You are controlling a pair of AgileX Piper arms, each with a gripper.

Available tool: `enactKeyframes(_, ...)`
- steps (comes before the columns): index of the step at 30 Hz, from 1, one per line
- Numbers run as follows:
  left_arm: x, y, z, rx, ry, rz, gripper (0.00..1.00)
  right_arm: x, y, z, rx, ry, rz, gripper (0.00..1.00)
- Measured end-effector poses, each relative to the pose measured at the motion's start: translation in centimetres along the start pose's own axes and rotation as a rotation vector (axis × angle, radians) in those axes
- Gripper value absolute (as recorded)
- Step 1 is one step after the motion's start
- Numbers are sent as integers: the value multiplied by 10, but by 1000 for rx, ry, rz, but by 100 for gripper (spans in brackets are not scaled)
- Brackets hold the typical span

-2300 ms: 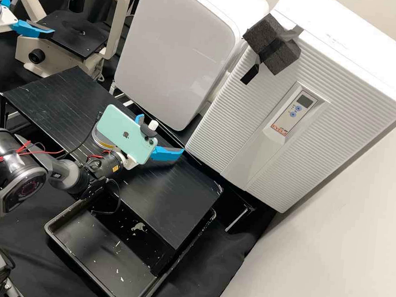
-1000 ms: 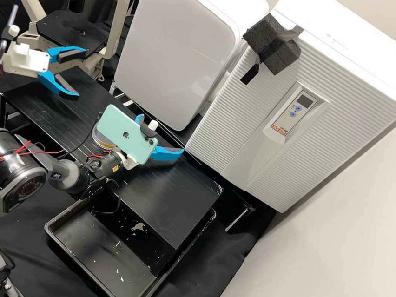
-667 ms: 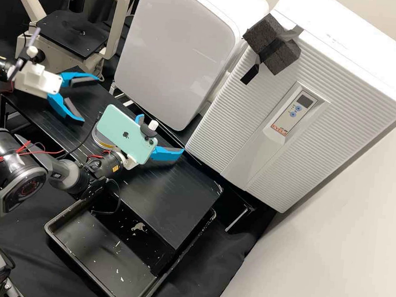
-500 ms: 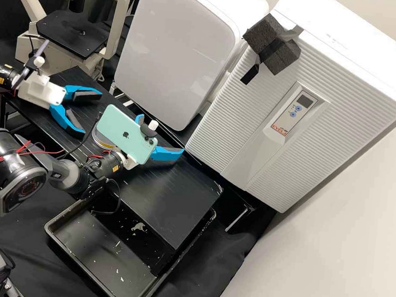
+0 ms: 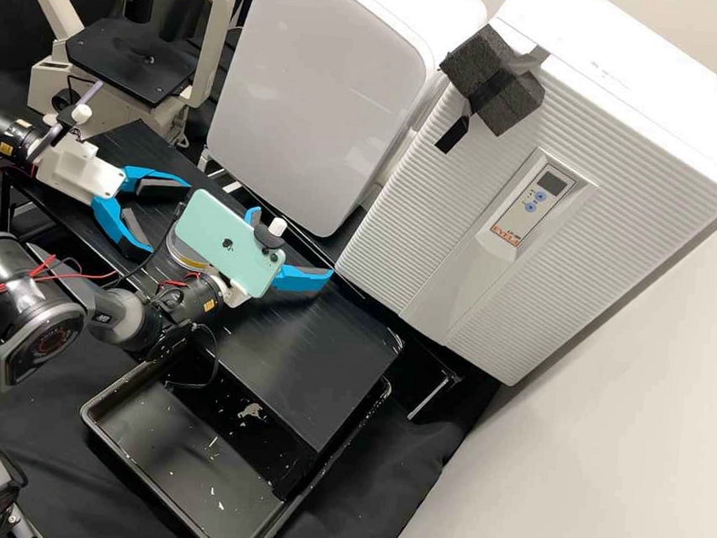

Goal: Place the petri dish on the microscope

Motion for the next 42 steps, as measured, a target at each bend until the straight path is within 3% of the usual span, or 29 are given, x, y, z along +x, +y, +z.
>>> enactKeyframes(15, 23, 12, 19, 98, -43, -50, 100, 0, 0, 0, 0, 0, 0, 100)
enactKeyframes(18, 26, 15, 18, 91, -43, -43, 100, 0, 0, 0, 0, 0, 0, 100)
enactKeyframes(33, 36, 11, 9, 31, -27, -71, 100, 0, 0, 0, 0, 0, 0, 100)
enactKeyframes(37, 39, 14, 9, 38, -33, -77, 100, 0, 0, 0, 0, 0, 0, 100)
enactKeyframes(42, 42, 12, 7, 4, -33, -85, 100, 0, 0, 0, 0, 0, 0, 100)
